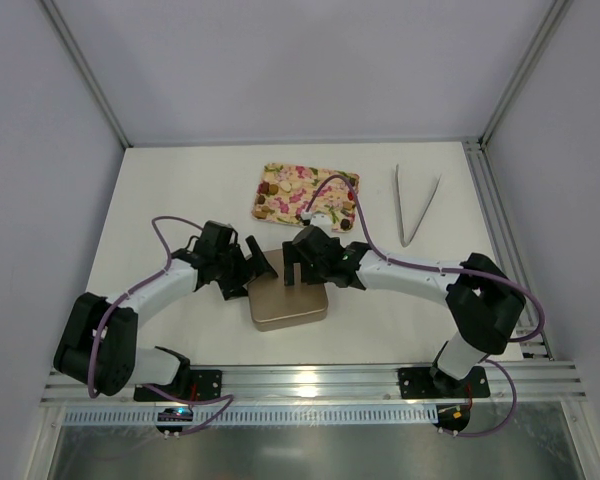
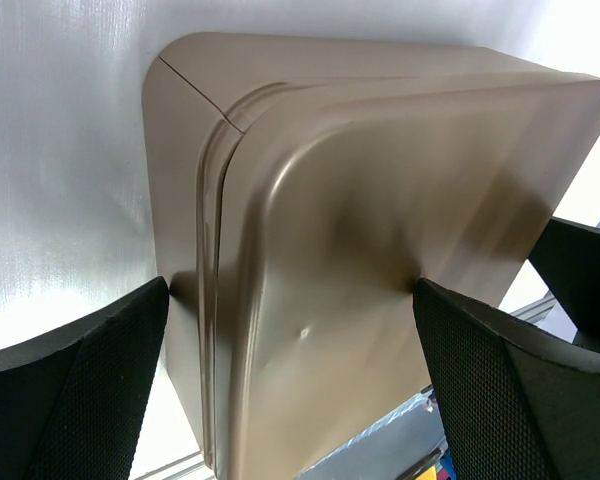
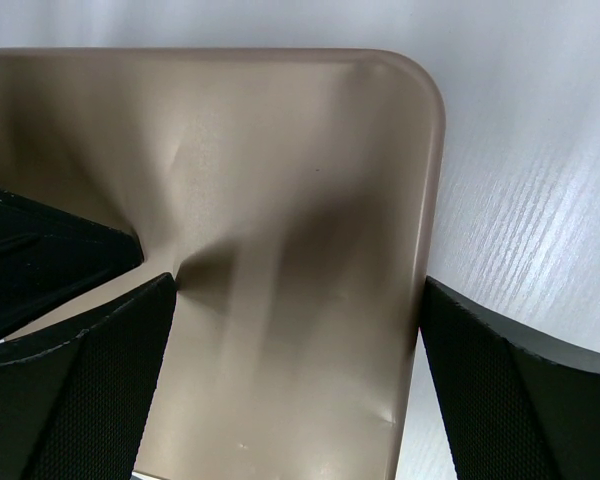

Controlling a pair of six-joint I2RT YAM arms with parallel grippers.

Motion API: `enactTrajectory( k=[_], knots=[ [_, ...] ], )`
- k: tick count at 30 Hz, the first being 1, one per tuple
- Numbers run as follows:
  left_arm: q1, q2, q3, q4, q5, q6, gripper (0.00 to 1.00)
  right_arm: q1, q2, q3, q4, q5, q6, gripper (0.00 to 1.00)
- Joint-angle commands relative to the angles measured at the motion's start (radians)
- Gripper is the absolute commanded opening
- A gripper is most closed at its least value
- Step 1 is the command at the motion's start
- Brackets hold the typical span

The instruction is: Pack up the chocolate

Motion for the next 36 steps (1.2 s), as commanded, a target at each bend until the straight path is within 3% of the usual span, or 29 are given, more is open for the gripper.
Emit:
enactTrajectory(
  k=[1, 15, 22, 36],
  knots=[
    [-0.034, -0.009, 0.069, 0.104, 0.122, -0.051, 1.0, 0.04, 0.0, -0.023, 0.016, -0.035, -0.041, 1.0],
    [-0.046, -0.016, 0.113, 0.034, 0.111, -0.037, 1.0, -0.015, -0.098, -0.106, 0.076, -0.148, -0.042, 1.0],
    [-0.049, -0.021, 0.118, 0.014, 0.093, -0.034, 1.0, -0.088, -0.186, -0.232, 0.209, -0.28, -0.03, 1.0],
    [-0.048, 0.013, 0.155, -0.06, 0.061, 0.004, 0.9, -0.096, -0.223, -0.198, 0.153, -0.26, -0.076, 0.97]
  ],
)
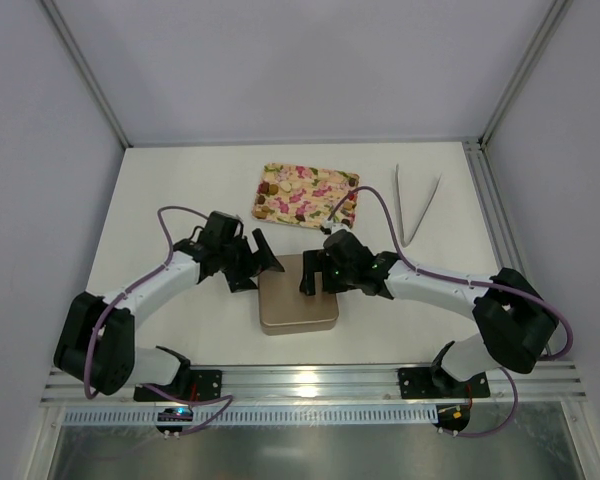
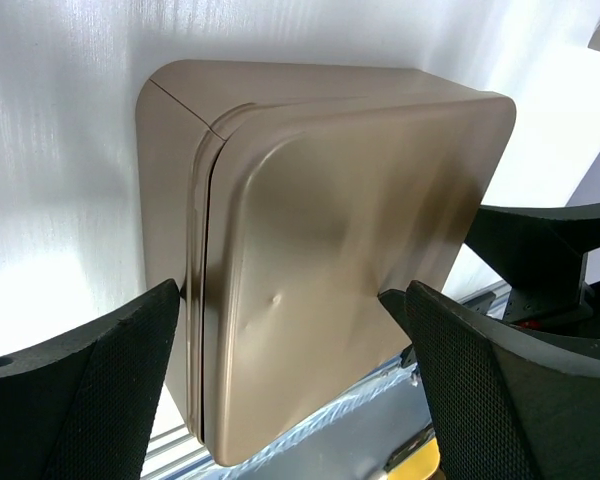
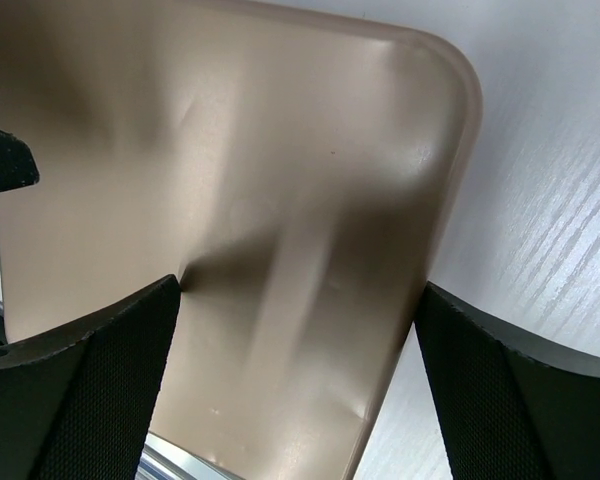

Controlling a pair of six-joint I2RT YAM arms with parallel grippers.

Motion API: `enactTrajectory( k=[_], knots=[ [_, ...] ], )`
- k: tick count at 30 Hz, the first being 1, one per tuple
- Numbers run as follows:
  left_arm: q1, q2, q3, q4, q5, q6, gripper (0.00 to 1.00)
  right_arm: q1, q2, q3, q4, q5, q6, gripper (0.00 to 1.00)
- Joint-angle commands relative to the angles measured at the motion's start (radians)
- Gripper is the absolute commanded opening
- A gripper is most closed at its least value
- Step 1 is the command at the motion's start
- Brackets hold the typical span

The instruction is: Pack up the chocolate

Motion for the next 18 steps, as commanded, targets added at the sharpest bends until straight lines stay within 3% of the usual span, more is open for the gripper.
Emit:
enactTrajectory(
  k=[1, 8, 18],
  knots=[
    [-0.009, 0.01, 0.046, 0.021, 0.031, 0.001, 0.9, 0.009, -0.047, 0.038, 0.044, -0.024, -0.016, 0.95],
    [-0.009, 0.019, 0.048, 0.021, 0.033, 0.001, 0.84, 0.011, -0.062, 0.069, -0.008, 0.041, -0.051, 0.87],
    [-0.009, 0.025, 0.043, 0.021, 0.036, -0.002, 0.78, 0.012, -0.036, 0.092, -0.023, 0.036, -0.056, 0.87]
  ],
)
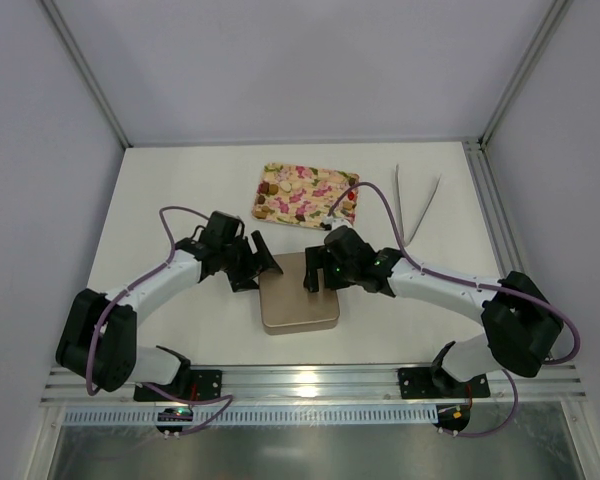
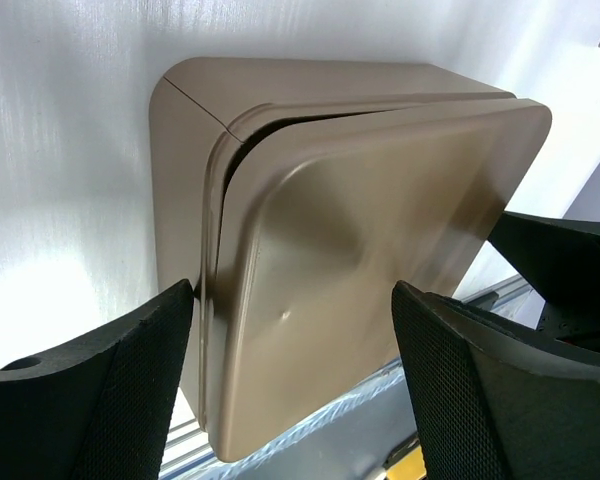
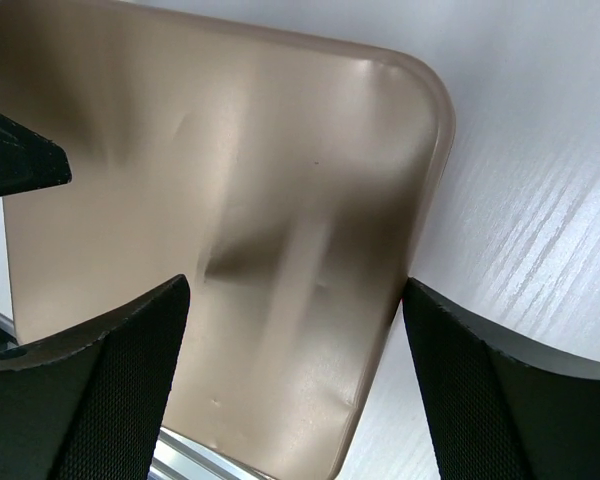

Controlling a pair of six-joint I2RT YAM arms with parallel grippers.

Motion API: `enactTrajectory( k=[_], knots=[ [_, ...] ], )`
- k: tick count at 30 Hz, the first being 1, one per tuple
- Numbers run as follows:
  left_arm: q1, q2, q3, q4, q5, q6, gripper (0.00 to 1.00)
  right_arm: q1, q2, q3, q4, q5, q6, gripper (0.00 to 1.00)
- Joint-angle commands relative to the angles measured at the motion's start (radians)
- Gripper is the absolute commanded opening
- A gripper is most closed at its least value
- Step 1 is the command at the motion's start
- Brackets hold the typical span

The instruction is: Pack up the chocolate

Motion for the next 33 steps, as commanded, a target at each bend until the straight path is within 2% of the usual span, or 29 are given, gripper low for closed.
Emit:
enactTrajectory(
  k=[1, 10, 22, 29, 33],
  knots=[
    [-0.009, 0.007, 0.036, 0.029, 0.031, -0.003, 0.77, 0.011, -0.002, 0.05, 0.046, -0.007, -0.006, 0.86],
    [-0.009, 0.036, -0.002, 0.003, -0.008, 0.003, 0.74, 0.013, 0.053, 0.049, 0.029, 0.004, 0.005, 0.91],
    [-0.009, 0.063, -0.099, 0.026, -0.051, -0.009, 0.67, 0.011, 0.096, 0.023, 0.053, -0.013, 0.014, 0.92],
    [-0.011, 0.096, -0.148, 0.065, -0.051, -0.026, 0.63, 0.011, 0.105, -0.037, 0.122, -0.033, 0.042, 0.92],
    [-0.014, 0.114, -0.154, 0.072, -0.055, -0.028, 0.62, 0.0, 0.098, -0.126, 0.202, -0.106, 0.066, 0.89]
  ],
)
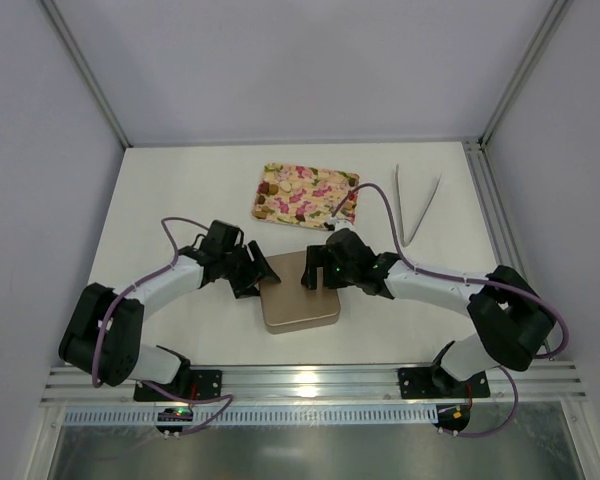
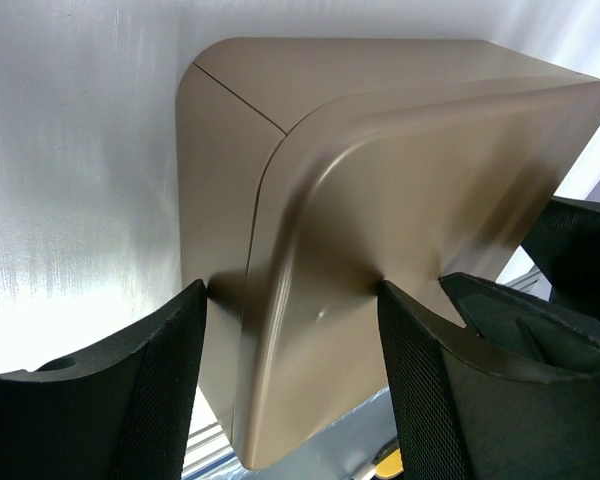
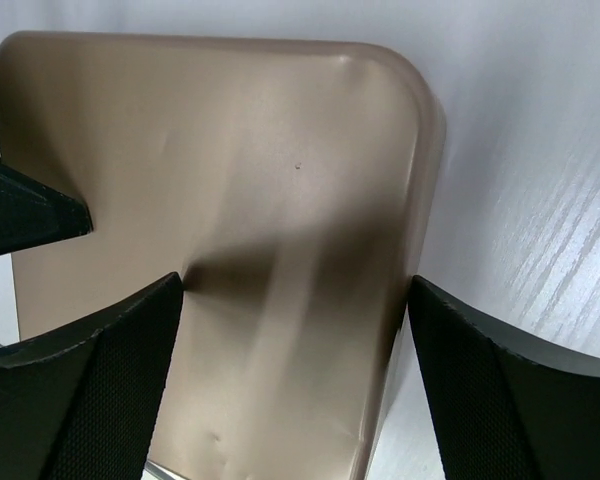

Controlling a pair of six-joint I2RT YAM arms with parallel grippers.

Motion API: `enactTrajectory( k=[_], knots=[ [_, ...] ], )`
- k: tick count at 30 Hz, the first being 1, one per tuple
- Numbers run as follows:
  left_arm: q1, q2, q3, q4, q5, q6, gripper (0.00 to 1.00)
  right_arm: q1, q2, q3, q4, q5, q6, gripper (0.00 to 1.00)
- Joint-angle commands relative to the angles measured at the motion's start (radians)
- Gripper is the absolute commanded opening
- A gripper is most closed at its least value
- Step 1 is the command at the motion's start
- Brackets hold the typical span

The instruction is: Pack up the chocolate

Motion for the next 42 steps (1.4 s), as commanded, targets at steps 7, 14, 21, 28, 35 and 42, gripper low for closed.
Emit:
enactTrajectory(
  k=[7, 14, 21, 28, 35, 42],
  knots=[
    [-0.029, 0.09, -0.049, -0.021, -0.08, 0.001, 0.62, -0.005, -0.012, -0.196, 0.163, -0.147, 0.071, 0.83],
    [-0.029, 0.089, 0.031, -0.077, -0.103, 0.043, 0.67, -0.029, -0.11, -0.178, 0.089, -0.131, 0.051, 0.83],
    [-0.027, 0.103, 0.195, -0.199, -0.134, 0.139, 0.79, -0.094, -0.204, -0.129, 0.022, -0.153, 0.04, 0.84],
    [-0.013, 0.103, 0.34, -0.304, -0.18, 0.224, 0.89, -0.179, -0.274, -0.078, -0.04, -0.161, 0.017, 0.84],
    [0.011, 0.063, 0.53, -0.45, -0.216, 0.349, 0.93, -0.279, -0.388, -0.002, -0.11, -0.184, -0.023, 0.88],
    [0.011, -0.106, 0.62, -0.564, -0.313, 0.44, 0.95, -0.324, -0.55, 0.136, -0.282, -0.066, -0.098, 0.96]
  ],
)
